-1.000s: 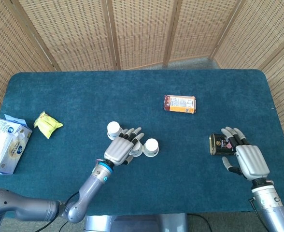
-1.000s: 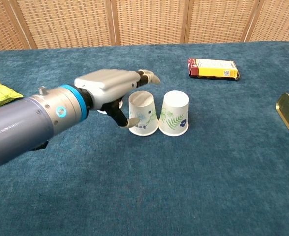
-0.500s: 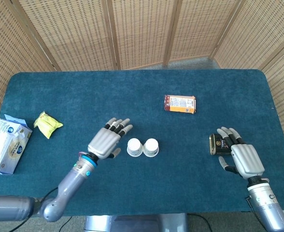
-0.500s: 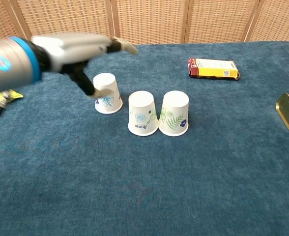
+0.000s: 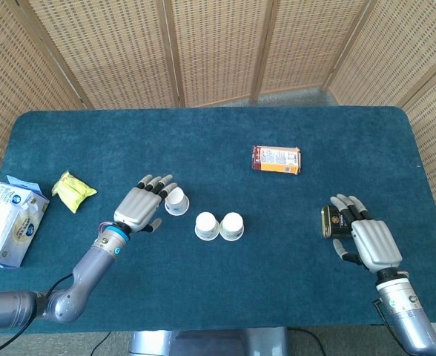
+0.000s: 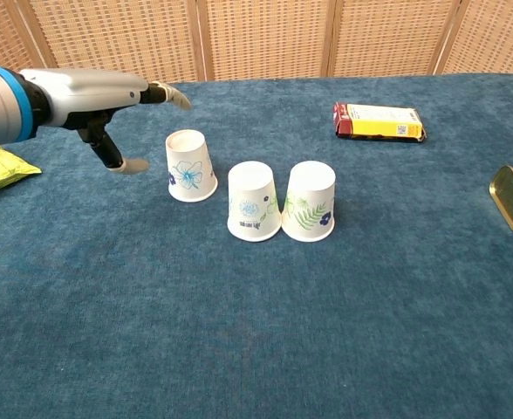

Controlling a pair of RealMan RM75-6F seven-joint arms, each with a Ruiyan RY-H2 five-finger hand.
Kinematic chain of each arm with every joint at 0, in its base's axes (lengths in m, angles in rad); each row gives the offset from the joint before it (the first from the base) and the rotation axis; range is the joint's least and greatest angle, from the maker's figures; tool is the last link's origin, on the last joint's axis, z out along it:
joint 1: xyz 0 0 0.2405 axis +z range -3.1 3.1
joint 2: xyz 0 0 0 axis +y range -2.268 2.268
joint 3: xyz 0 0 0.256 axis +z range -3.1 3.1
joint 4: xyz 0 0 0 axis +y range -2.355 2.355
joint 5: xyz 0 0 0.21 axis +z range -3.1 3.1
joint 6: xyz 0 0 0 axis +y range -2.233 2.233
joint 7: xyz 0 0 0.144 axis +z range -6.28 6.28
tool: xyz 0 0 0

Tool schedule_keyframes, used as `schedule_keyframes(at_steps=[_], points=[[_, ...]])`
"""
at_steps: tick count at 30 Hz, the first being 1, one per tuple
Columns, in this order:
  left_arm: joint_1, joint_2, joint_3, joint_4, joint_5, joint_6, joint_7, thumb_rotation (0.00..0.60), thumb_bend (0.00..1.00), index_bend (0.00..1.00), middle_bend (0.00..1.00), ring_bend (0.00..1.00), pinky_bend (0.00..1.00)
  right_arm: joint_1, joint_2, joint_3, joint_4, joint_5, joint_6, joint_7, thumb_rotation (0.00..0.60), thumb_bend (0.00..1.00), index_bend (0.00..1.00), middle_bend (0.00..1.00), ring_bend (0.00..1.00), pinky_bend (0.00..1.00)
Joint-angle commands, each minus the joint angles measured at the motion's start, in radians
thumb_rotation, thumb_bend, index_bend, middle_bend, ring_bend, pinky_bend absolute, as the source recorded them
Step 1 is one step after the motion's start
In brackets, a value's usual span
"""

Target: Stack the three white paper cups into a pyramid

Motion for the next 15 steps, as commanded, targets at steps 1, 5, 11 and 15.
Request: schedule_keyframes(at_steps=[1, 5, 11, 15], points=[[-0.014, -0.021, 0.0, 0.029, -0.012, -0.004, -0.014, 0.6, 0.42, 0.0, 0.0, 0.0, 0.0, -0.001, -0.003, 0.001, 0.0, -0.003, 0.004, 0.004, 0.6, 0.45, 0.01, 0.01, 0.0, 0.41], [-0.031, -0.048, -0.001, 0.068, -0.029, -0.016, -0.023, 0.6, 0.42, 0.0, 0.0, 0.0, 0.0, -0.001, -0.006, 0.003, 0.001, -0.003, 0.008, 0.006, 0.6, 0.45, 0.01, 0.01, 0.0, 0.41], [-0.056, -0.093, -0.007, 0.131, -0.068, -0.053, -0.055, 0.6, 0.42, 0.0, 0.0, 0.0, 0.01, 0.0, -0.008, 0.006, 0.002, 0.011, 0.007, 0.004, 0.6, 0.45, 0.02, 0.01, 0.0, 0.41], [-0.072, -0.114, -0.011, 0.166, -0.084, -0.079, -0.077, 0.6, 0.42, 0.0, 0.0, 0.0, 0.07, 0.003, -0.013, 0.007, 0.003, 0.018, 0.004, 0.0, 0.6, 0.45, 0.02, 0.01, 0.0, 0.41]])
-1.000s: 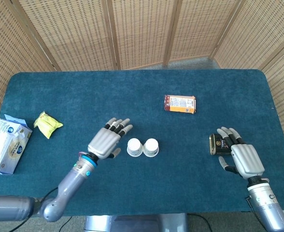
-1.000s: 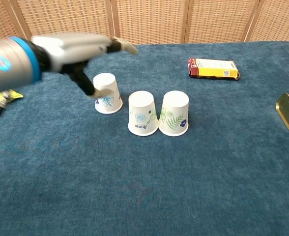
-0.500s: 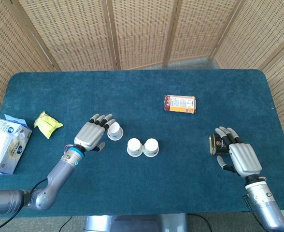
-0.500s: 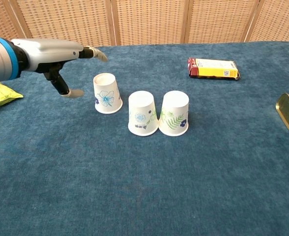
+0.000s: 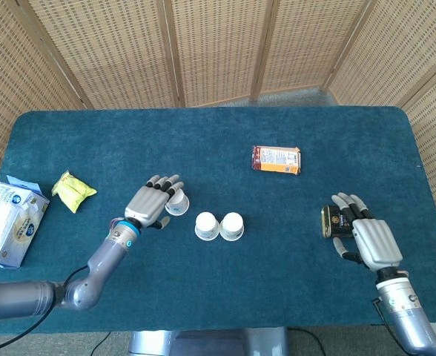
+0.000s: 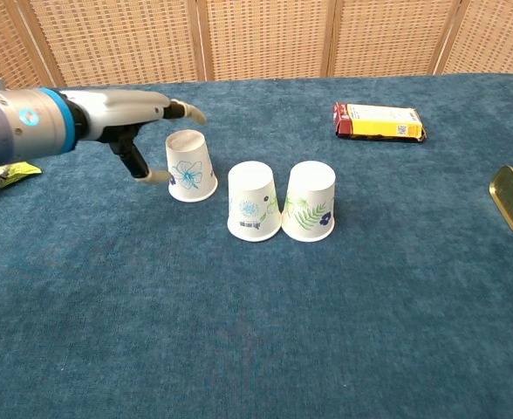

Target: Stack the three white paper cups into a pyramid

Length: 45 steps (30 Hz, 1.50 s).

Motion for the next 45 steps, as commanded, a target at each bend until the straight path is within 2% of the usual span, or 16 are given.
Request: schedule_keyframes(at_steps=[1, 16, 19, 25, 31, 45], points=[[-0.016, -0.019, -0.002, 0.028, -0.013, -0.018, -0.014, 0.6, 0.42, 0.0, 0.0, 0.0, 0.09, 0.001, -0.001, 0.001, 0.0, 0.003, 0.0, -0.002, 0.6, 0.45, 0.02, 0.01, 0.0, 0.41], [-0.033, -0.079, 0.006, 0.112, 0.005, -0.033, -0.071, 0.6, 0.42, 0.0, 0.0, 0.0, 0.34, -0.003, 0.0, 0.003, 0.0, 0.019, 0.009, -0.009, 0.6, 0.45, 0.02, 0.02, 0.0, 0.41], [-0.035, -0.083, 0.006, 0.122, 0.012, -0.037, -0.081, 0.6, 0.43, 0.05, 0.0, 0.01, 0.4, -0.003, -0.001, 0.003, -0.001, 0.019, 0.01, -0.009, 0.6, 0.45, 0.02, 0.02, 0.0, 0.41], [-0.038, -0.086, 0.013, 0.137, 0.024, -0.03, -0.081, 0.6, 0.46, 0.19, 0.02, 0.13, 0.5, -0.004, -0.002, 0.003, 0.0, 0.02, 0.01, -0.007, 0.6, 0.45, 0.02, 0.02, 0.0, 0.41], [-0.039, -0.097, 0.018, 0.154, 0.023, -0.023, -0.077, 0.6, 0.48, 0.24, 0.1, 0.2, 0.54, -0.004, -0.003, 0.002, 0.001, 0.02, 0.009, -0.004, 0.6, 0.45, 0.03, 0.02, 0.0, 0.41], [-0.037, -0.122, 0.019, 0.183, 0.03, 0.002, -0.068, 0.6, 0.51, 0.33, 0.12, 0.26, 0.59, -0.009, -0.001, 0.003, -0.005, 0.022, 0.017, -0.003, 0.6, 0.45, 0.03, 0.02, 0.0, 0.41]])
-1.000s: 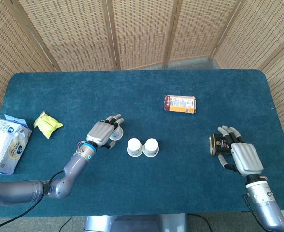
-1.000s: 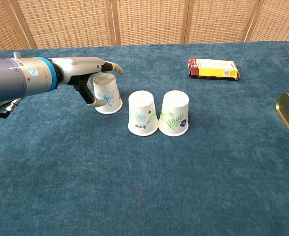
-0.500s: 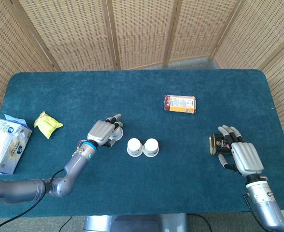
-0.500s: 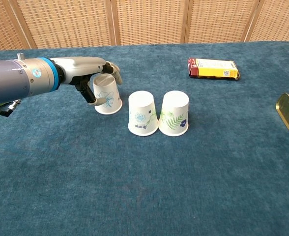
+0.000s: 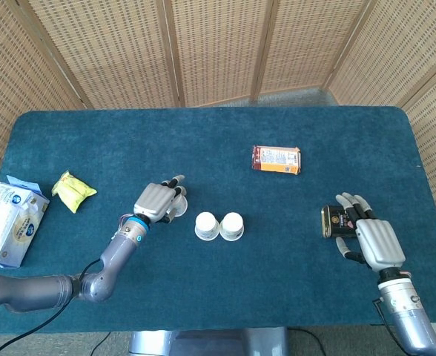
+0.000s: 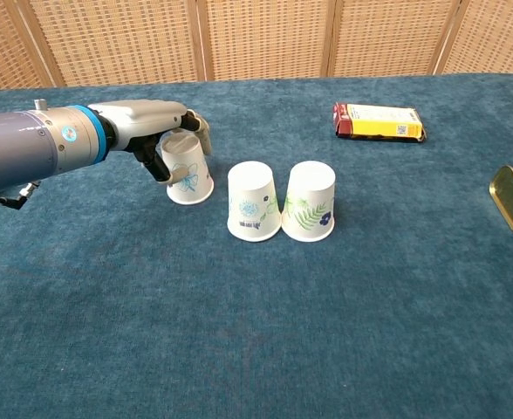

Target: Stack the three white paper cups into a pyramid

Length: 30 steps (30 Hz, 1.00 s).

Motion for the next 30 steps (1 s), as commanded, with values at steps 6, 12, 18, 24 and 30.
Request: schedule_keyframes(at_steps=[6, 12, 18, 24, 30], points=[[0.003, -0.009, -0.005, 0.002, 0.01, 0.01, 0.002, 0.6, 0.52, 0.36, 0.15, 0.28, 0.61, -0.001, 0.0, 0.001, 0.002, 0.002, 0.0, 0.005, 0.6, 0.45, 0.03, 0.02, 0.0, 0.41], [0.007, 0.007, -0.01, -0.018, 0.021, 0.016, -0.001, 0.6, 0.52, 0.37, 0.16, 0.29, 0.61, -0.003, 0.001, 0.001, 0.007, 0.004, 0.001, 0.011, 0.6, 0.45, 0.03, 0.02, 0.0, 0.41], [0.017, 0.056, -0.02, -0.085, 0.045, 0.026, -0.017, 0.6, 0.52, 0.37, 0.16, 0.29, 0.62, -0.002, -0.001, 0.003, 0.012, 0.002, -0.001, 0.019, 0.6, 0.45, 0.02, 0.02, 0.0, 0.41], [0.036, 0.13, -0.036, -0.191, 0.111, 0.059, -0.046, 0.6, 0.52, 0.37, 0.16, 0.29, 0.61, -0.003, 0.0, 0.004, 0.013, 0.001, -0.001, 0.022, 0.6, 0.45, 0.02, 0.02, 0.0, 0.41], [0.055, 0.222, -0.059, -0.317, 0.175, 0.086, -0.079, 0.6, 0.52, 0.37, 0.16, 0.29, 0.61, -0.003, -0.002, 0.003, 0.017, -0.002, -0.003, 0.029, 0.6, 0.45, 0.02, 0.02, 0.0, 0.41]])
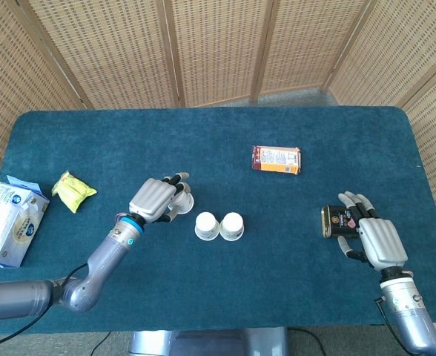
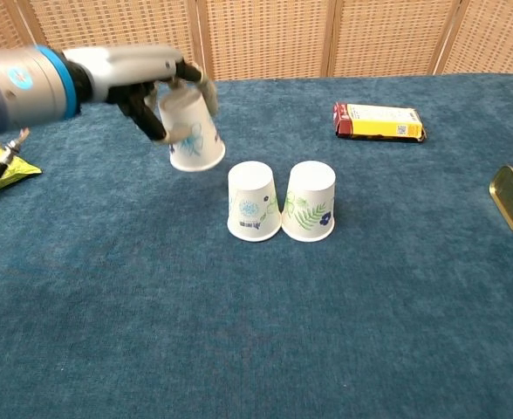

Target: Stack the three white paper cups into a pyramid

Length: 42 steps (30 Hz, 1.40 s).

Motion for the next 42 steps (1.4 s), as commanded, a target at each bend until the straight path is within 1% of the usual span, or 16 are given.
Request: schedule_keyframes(at_steps=[1, 7, 12, 19, 31, 42], points=[[0.015, 0.064, -0.02, -0.082, 0.045, 0.023, -0.024, 0.6, 0.52, 0.37, 0.16, 0.29, 0.61, 0.0, 0.0, 0.0, 0.002, -0.001, 0.0, 0.003, 0.6, 0.45, 0.02, 0.02, 0.0, 0.41], [0.013, 0.106, -0.038, -0.165, 0.084, 0.027, -0.042, 0.6, 0.52, 0.37, 0.16, 0.29, 0.61, -0.006, 0.005, -0.003, -0.001, -0.009, 0.005, 0.009, 0.6, 0.45, 0.02, 0.02, 0.0, 0.41], [-0.011, 0.095, -0.046, -0.19, 0.096, 0.017, -0.031, 0.6, 0.52, 0.37, 0.16, 0.29, 0.61, -0.01, 0.006, -0.007, 0.0, -0.015, 0.008, 0.01, 0.6, 0.45, 0.02, 0.02, 0.0, 0.41], [-0.067, 0.025, -0.043, -0.16, 0.051, -0.014, 0.009, 0.6, 0.52, 0.37, 0.15, 0.29, 0.61, -0.024, 0.01, -0.013, 0.005, -0.027, 0.022, 0.023, 0.6, 0.45, 0.02, 0.02, 0.0, 0.41], [-0.117, -0.054, -0.019, -0.111, 0.002, -0.006, 0.072, 0.6, 0.52, 0.37, 0.15, 0.29, 0.6, -0.043, 0.016, -0.019, 0.025, -0.04, 0.032, 0.064, 0.6, 0.45, 0.02, 0.02, 0.0, 0.41], [-0.14, -0.082, -0.011, -0.096, -0.033, -0.001, 0.097, 0.6, 0.52, 0.36, 0.13, 0.27, 0.59, -0.056, 0.022, -0.019, 0.04, -0.046, 0.037, 0.096, 0.6, 0.45, 0.02, 0.02, 0.0, 0.41]])
